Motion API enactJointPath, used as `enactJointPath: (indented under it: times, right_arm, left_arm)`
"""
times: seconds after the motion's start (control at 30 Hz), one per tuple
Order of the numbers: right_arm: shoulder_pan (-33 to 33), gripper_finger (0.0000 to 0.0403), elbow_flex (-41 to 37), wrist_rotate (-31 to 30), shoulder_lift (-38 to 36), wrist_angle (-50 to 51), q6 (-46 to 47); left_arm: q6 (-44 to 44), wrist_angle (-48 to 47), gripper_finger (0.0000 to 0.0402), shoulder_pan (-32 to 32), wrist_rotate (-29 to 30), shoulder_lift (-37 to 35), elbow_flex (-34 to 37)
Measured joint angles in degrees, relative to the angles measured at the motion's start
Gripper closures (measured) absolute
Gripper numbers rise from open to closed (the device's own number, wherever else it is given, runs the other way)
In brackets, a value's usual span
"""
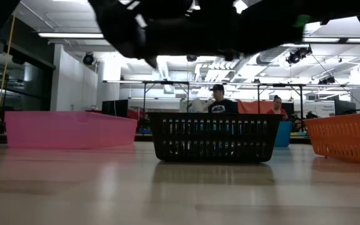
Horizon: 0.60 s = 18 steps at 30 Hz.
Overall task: Sort Halloween decoration
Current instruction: Put the green skeleton toy into the orange bin
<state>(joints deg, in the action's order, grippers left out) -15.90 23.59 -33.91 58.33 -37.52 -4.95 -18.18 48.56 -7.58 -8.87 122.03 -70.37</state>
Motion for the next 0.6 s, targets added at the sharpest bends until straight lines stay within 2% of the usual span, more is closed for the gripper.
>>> enactJointPath:
  times: [0.1,0.27,0.6]
  right_arm:
    - [-0.3,0.0263,0.0,0.0,0.0,0.1,-0.1]
    - [-0.3,0.0263,0.0,0.0,-0.1,0.1,-0.5]
    - [-0.4,0.0263,0.0,0.0,-0.8,0.5,-0.7]
  left_arm:
    - [0.0,-1.7,0.0402,0.2,-0.3,3.3,-4.8]
    - [0.0,-2.9,0.0402,0.5,-5.9,8.2,-11.3]
    - [-3.6,-3.7,0.0391,1.4,-4.6,13.5,-17.8]
